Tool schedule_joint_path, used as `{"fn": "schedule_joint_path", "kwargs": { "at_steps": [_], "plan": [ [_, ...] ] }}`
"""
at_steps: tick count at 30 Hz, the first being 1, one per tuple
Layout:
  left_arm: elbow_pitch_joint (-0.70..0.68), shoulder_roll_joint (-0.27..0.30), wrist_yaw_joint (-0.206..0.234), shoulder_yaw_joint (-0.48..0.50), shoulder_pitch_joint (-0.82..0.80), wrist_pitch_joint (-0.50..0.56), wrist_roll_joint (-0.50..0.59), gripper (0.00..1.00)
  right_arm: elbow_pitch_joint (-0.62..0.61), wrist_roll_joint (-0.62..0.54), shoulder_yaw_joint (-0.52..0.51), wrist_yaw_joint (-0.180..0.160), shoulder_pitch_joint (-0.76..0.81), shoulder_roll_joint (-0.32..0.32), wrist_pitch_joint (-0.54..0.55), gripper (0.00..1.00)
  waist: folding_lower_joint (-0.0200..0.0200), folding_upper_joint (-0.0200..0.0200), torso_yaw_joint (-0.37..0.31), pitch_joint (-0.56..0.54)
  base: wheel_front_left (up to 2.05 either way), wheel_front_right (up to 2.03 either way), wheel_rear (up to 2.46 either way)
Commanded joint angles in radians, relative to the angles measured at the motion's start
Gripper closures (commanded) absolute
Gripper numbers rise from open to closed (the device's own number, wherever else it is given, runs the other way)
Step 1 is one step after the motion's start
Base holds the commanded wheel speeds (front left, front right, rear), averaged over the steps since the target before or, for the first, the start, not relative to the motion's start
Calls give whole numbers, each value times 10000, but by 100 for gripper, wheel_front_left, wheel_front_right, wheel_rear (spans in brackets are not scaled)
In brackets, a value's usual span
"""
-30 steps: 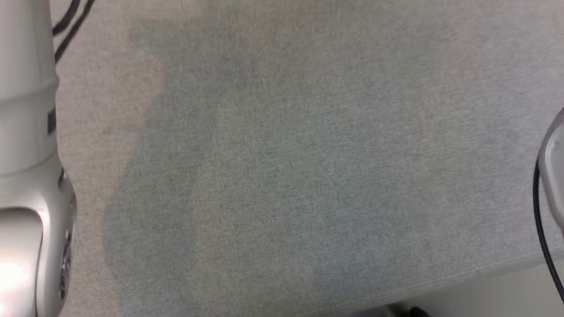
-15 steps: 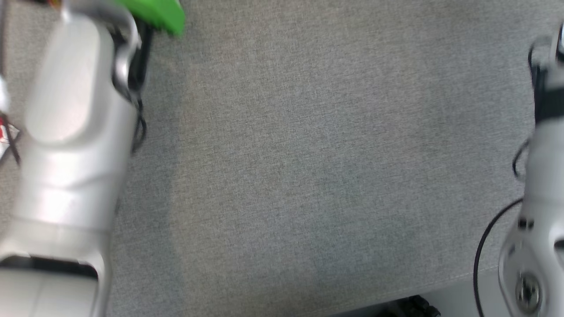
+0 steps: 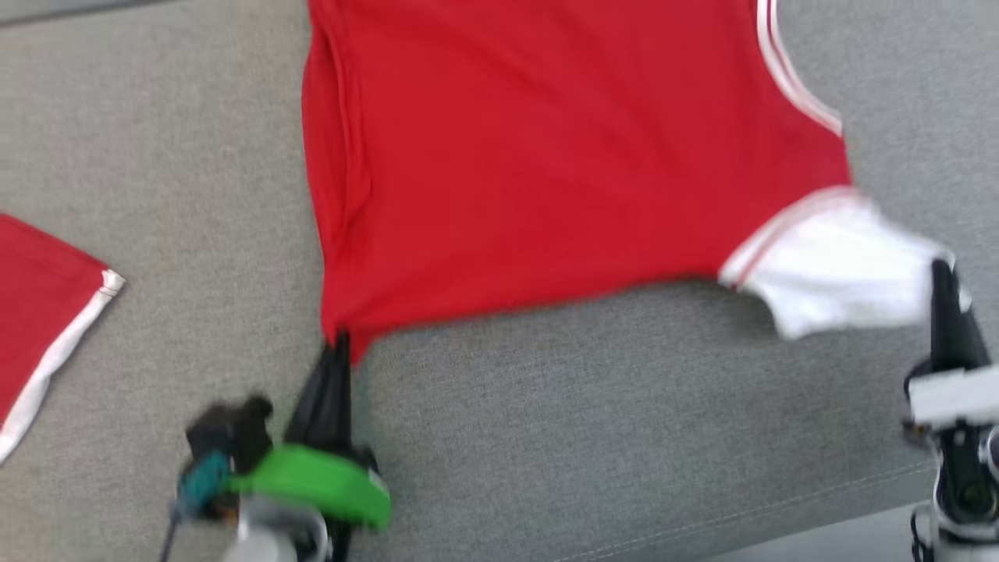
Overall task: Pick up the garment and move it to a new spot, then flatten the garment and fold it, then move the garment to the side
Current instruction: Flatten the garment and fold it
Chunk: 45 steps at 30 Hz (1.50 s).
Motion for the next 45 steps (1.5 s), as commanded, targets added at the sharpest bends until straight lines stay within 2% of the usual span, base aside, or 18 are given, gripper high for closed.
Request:
{"fn": "schedule_joint_path", "kwargs": {
  "at_steps": [1, 6, 12, 18, 24, 30, 37, 38, 39, 40, 41, 42, 45],
  "plan": [
    [-500, 16, 242, -32, 889, 95, -79, 100, -67, -232, -17, -1, 651, 15, -30, 100, 1, 0, -146, -1071, 0, 0, 0],
    [-1988, 75, 808, -319, 3001, 546, -281, 100, -80, -372, 37, -1, 2523, 105, -190, 100, 1, 0, 30, -1343, 0, 0, 0],
    [-2729, 284, 997, -672, 3644, 1237, -324, 100, -38, -325, 87, -1, 2969, 124, -250, 100, 1, 0, -8, -1420, 0, 0, 0],
    [-3038, 699, 945, -831, 2669, 2262, -86, 100, 86, -925, -45, -1, 1897, -40, 314, 100, 1, 0, 20, -1314, 0, 0, 0],
    [-3130, 617, 958, -701, 1142, 3358, -382, 100, 227, -1658, -246, -1, 155, -219, 1129, 100, 1, 0, 170, -863, 0, 0, 0],
    [-2499, 520, 1066, -456, -329, 4343, -764, 100, 1275, -2633, -37, -1, -1636, -549, 1763, 100, 1, 0, 269, -334, 0, 0, 0],
    [-1455, 530, 1052, -485, -1579, 4834, -612, 100, 2723, -3324, 334, -1, -3239, -741, 1523, 100, 1, 0, 319, 107, 0, 0, 0],
    [-1361, 541, 1041, -507, -1670, 4868, -592, 95, 2883, -3401, 436, -1, -3390, -816, 1416, 100, 1, 0, 317, 147, 0, 0, 0],
    [-1273, 542, 1026, -495, -1783, 4824, -551, 56, 3079, -3464, 505, -1, -3567, -849, 1237, 100, 1, 0, 315, 178, 0, 0, 0],
    [-1214, 506, 1072, -444, -1843, 4742, -546, 21, 3225, -3534, 541, -1, -3674, -865, 1072, 66, 1, 0, 317, 193, 0, 0, 0],
    [-1116, 498, 1090, -462, -1882, 4760, -535, 0, 3367, -3663, 655, -1, -3763, -938, 836, 16, 1, 0, 327, 195, 0, 0, 0],
    [-1075, 505, 1065, -498, -1880, 4768, -513, 0, 3504, -3668, 692, -1, -3814, -963, 720, 0, 1, 0, 337, 186, 0, 0, 0],
    [-1132, 487, 1110, -453, -1610, 4596, -568, 0, 3675, -3550, 720, -1, -3825, -1138, 237, 0, 1, 0, 336, 83, 0, 0, 0]
  ]
}}
